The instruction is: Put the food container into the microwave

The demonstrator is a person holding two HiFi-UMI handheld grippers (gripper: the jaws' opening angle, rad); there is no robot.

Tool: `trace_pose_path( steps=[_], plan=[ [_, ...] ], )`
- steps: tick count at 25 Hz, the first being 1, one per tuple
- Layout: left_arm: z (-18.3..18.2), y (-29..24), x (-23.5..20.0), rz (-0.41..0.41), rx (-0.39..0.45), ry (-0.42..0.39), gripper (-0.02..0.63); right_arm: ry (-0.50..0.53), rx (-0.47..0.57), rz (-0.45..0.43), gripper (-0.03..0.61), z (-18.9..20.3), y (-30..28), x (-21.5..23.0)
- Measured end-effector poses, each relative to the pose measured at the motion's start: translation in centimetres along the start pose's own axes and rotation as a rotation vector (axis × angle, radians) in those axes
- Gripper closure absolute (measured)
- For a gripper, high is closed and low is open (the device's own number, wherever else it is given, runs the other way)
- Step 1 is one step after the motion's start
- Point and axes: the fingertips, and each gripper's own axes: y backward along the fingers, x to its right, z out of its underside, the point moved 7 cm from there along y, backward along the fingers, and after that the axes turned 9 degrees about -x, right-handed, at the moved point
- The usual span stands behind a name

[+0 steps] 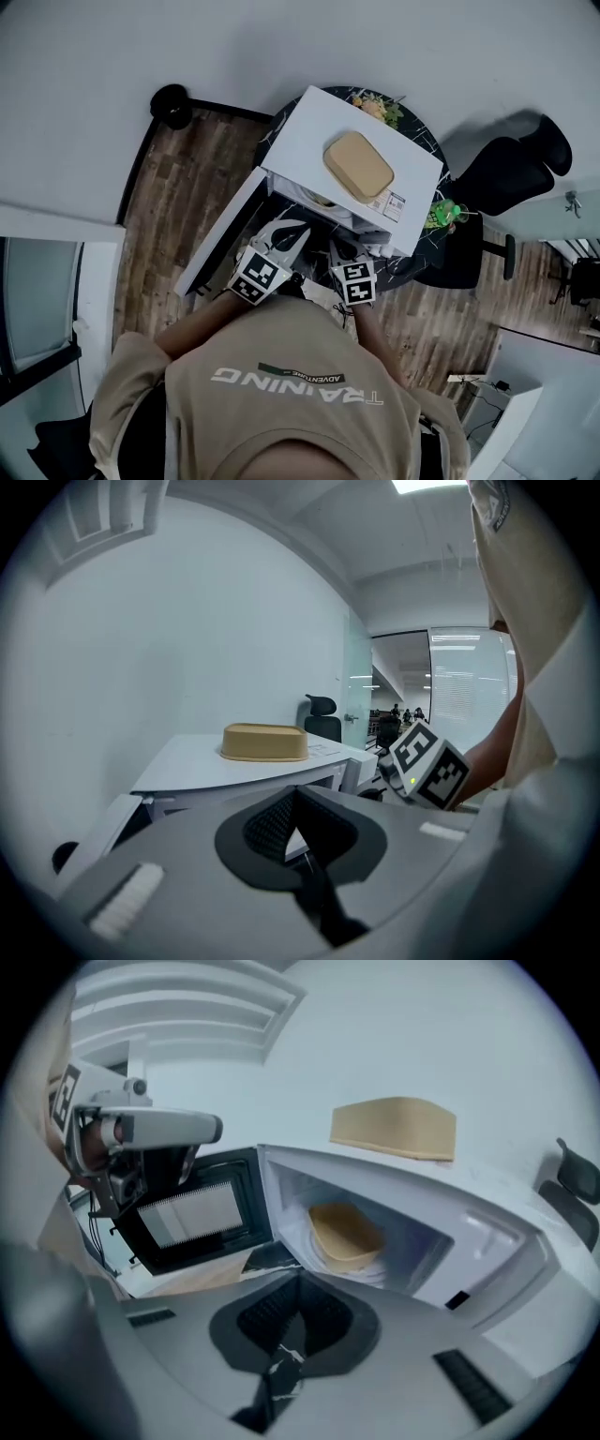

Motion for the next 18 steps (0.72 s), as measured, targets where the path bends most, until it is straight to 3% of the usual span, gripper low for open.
trace_pose_path(
  steps=[9, 15, 18],
  plan=[
    [-1.5, 2.2, -2.0, -0.058, -0.015, -0.055, 0.611, -0.073, 0.199, -0.028, 0.568, -3.8, 4.3, 1.2],
    [-2.3, 3.3, -3.7, -0.081, 0.05, 0.077, 0.611, -0.039, 0.244, -0.045, 0.569, -6.0, 5.6, 1.2],
    [-2.5, 4.3, -4.6, -0.107, 0.073, 0.095, 0.611, -0.037, 0.26, -0.059, 0.568, -7.0, 6.2, 0.8]
  ],
)
